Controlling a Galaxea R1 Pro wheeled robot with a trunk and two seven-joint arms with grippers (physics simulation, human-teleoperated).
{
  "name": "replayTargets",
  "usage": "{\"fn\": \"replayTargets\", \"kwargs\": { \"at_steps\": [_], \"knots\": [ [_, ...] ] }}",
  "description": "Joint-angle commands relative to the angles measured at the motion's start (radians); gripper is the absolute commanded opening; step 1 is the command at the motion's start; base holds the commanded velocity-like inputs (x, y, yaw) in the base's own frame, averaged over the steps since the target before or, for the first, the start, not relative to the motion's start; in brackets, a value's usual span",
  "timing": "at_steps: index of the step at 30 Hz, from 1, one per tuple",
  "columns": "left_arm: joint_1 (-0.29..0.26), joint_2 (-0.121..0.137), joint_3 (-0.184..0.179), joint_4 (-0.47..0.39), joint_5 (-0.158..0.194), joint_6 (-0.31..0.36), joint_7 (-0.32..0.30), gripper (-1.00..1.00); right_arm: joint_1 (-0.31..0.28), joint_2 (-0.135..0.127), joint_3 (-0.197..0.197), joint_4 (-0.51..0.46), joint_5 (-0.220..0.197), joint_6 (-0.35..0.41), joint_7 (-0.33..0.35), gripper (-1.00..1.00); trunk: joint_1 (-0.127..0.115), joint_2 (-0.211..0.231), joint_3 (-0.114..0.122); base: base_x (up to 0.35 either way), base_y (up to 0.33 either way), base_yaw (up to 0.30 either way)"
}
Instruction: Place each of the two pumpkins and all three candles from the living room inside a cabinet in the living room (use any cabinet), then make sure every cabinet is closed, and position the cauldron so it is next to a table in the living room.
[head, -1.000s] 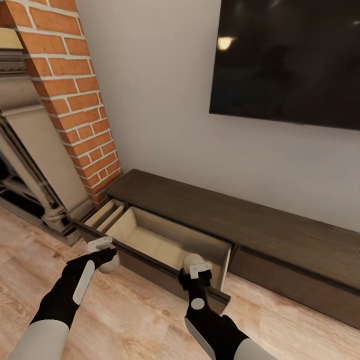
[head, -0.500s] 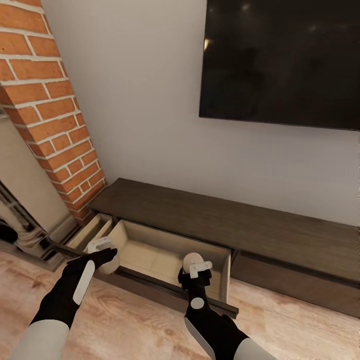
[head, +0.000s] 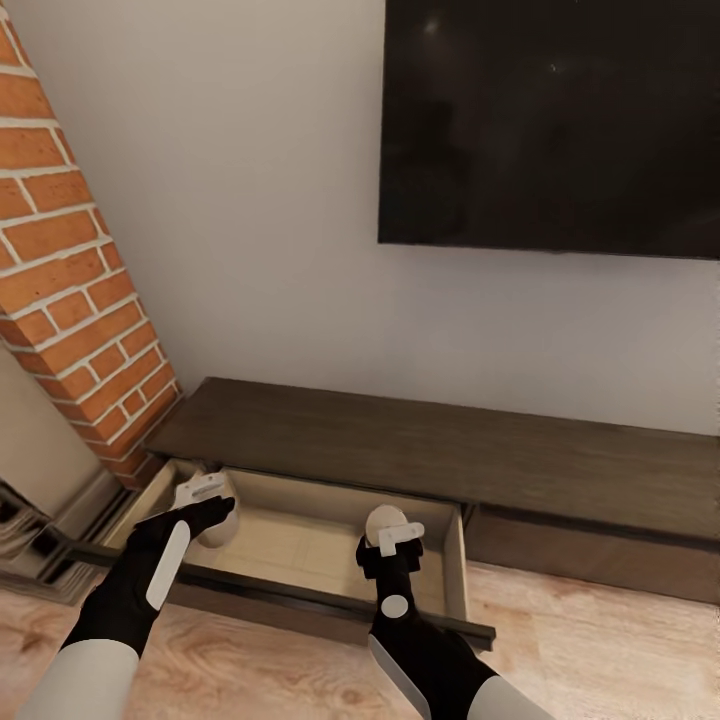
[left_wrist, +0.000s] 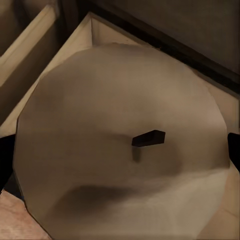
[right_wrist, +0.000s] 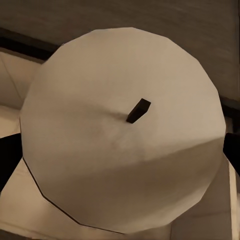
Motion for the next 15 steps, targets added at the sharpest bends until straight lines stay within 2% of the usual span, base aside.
{"fn": "replayTargets", "kwargs": {
  "at_steps": [1, 15],
  "knots": [
    [0.0, 0.0, 0.0, 0.0, -0.003, 0.0, 0.0, -1.0, 0.0, 0.0, 0.0, 0.0, 0.0, 0.0, 0.0, -1.0, 0.0, 0.0, 0.001, 0.141, 0.294, -0.268],
    [0.0, 0.0, -0.001, 0.003, -0.003, 0.0, 0.0, -1.0, 0.0, 0.0, 0.0, 0.0, 0.0, -0.001, 0.0, -1.0, 0.0, 0.0, 0.013, 0.141, 0.294, -0.268]
  ]
}}
